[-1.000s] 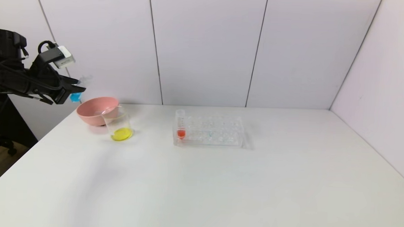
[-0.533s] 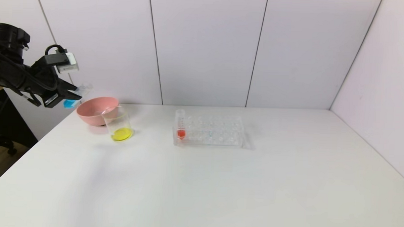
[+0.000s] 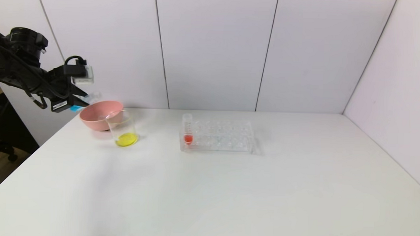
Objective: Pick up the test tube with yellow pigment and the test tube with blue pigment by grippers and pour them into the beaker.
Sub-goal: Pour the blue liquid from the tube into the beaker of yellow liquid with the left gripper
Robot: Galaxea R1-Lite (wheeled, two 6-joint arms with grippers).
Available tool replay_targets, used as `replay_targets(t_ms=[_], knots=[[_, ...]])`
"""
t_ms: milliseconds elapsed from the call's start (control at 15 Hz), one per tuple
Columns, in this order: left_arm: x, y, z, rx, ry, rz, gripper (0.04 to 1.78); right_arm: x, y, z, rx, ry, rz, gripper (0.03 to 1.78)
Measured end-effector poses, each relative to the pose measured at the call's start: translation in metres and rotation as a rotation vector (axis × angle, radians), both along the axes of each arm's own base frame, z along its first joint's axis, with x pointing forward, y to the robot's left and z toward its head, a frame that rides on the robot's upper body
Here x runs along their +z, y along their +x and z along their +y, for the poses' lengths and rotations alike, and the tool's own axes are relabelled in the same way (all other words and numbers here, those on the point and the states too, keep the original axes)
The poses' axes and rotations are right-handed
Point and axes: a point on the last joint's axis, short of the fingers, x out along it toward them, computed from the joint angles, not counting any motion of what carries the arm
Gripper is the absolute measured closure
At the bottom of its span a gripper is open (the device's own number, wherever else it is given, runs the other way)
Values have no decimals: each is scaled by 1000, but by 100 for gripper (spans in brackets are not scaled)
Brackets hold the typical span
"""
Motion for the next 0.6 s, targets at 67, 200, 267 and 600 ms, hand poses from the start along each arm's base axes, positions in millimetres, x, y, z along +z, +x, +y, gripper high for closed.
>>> replay_targets(t_ms=[67,200,267,600], knots=[[-2,3,-2,-12,22,-1,140,0,0,0,0,0,0,4],[-7,8,-8,-40,46,2,140,0,0,0,0,0,0,4],[-9,11,-12,-55,54,6,140,0,0,0,-1,0,0,4],[-20,18,-20,-120,145,21,140,0,0,0,-1,0,0,4]])
